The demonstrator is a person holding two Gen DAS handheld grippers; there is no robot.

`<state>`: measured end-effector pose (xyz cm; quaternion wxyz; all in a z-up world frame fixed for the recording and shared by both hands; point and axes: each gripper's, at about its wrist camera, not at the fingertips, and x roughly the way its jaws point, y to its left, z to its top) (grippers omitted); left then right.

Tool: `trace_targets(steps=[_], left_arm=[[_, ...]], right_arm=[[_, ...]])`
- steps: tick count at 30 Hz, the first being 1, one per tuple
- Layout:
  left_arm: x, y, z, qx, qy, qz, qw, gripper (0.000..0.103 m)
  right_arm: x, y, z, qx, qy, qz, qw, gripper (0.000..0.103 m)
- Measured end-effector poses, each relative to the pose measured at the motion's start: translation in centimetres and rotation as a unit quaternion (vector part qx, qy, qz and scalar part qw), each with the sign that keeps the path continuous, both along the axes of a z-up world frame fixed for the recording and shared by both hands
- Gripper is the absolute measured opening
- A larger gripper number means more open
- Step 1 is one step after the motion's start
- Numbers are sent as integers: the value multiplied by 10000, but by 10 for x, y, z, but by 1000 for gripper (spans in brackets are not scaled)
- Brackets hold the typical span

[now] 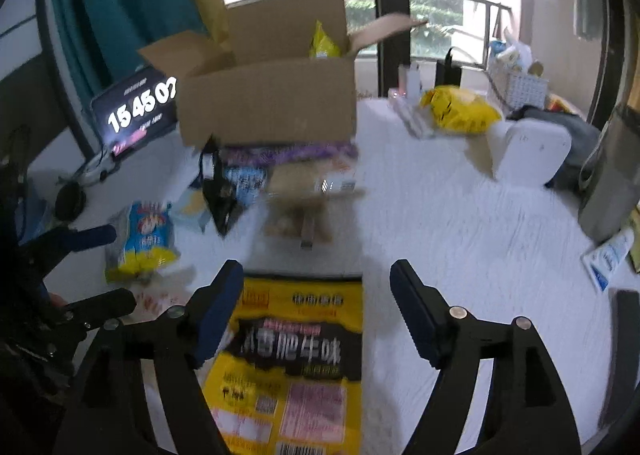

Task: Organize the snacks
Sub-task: 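Grasp the whole-wheat bread loaf bag with the left tool while the right grasps the yellow-black beef snack bag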

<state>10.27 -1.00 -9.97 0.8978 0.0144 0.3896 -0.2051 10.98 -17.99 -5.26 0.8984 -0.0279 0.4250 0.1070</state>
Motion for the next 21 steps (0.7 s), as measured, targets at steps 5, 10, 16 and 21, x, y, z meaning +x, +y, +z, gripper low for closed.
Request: trace_targets(steps=[5,10,16,21], left_arm=[[-26,-4,-15,337,132,-240,9991,102],[-46,-6,-28,730,233,-390,9963,102],[-37,-30,-38,1483,-78,-633,9869,102],[-9,-58,-35,1733,-302,-984,9795,102]], right_arm=[[-10,-3,-19,82,323,-41,9994,83],[-18,-7,-29,18,509,-32,9987,83],[-18,-10,-38,150,669,-116,9976,83],[-17,-14,-43,288,759,-103,9966,83]])
